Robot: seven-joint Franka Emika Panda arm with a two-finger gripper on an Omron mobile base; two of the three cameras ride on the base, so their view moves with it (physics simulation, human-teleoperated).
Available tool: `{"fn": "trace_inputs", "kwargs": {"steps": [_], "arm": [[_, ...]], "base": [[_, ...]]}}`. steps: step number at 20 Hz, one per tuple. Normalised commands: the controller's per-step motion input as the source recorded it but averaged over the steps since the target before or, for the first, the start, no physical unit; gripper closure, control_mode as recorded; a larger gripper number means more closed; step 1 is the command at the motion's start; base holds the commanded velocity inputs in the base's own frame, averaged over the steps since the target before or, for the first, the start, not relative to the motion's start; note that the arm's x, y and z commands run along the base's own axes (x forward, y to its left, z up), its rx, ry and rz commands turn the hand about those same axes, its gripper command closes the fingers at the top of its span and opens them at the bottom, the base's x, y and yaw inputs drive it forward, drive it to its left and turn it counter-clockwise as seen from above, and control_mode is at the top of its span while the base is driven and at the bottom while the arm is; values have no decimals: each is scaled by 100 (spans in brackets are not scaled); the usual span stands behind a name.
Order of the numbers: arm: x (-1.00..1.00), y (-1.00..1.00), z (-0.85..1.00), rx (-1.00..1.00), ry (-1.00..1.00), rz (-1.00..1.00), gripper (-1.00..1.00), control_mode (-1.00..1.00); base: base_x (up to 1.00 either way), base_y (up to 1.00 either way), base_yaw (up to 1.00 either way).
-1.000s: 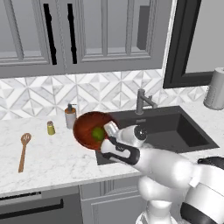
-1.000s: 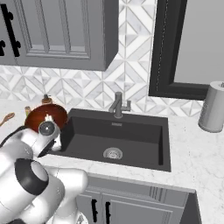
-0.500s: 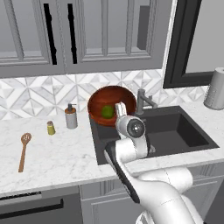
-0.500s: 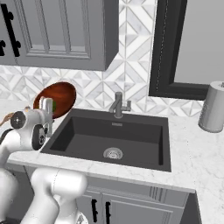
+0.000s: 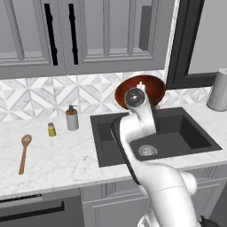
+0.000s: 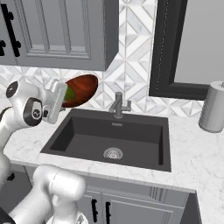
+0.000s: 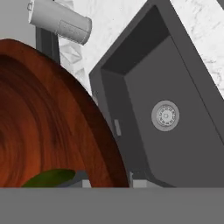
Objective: Pick the lime from the sink and place it in the bowl. Then pick the bowl and place it in the microwave. Then close the microwave door and press the start button.
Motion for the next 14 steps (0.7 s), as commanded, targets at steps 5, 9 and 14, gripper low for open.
{"fn": "trace_inputs", "kwargs": {"steps": [5,9,14], "arm": [[-29,-49,25,25,4,-3,100,-100],[-30,-24,1,28,0,5,100,-100],[-38,-5,6,9,-6,3,100,-100]], "base": [[0,0,0],[0,0,0],[0,0,0]]}}
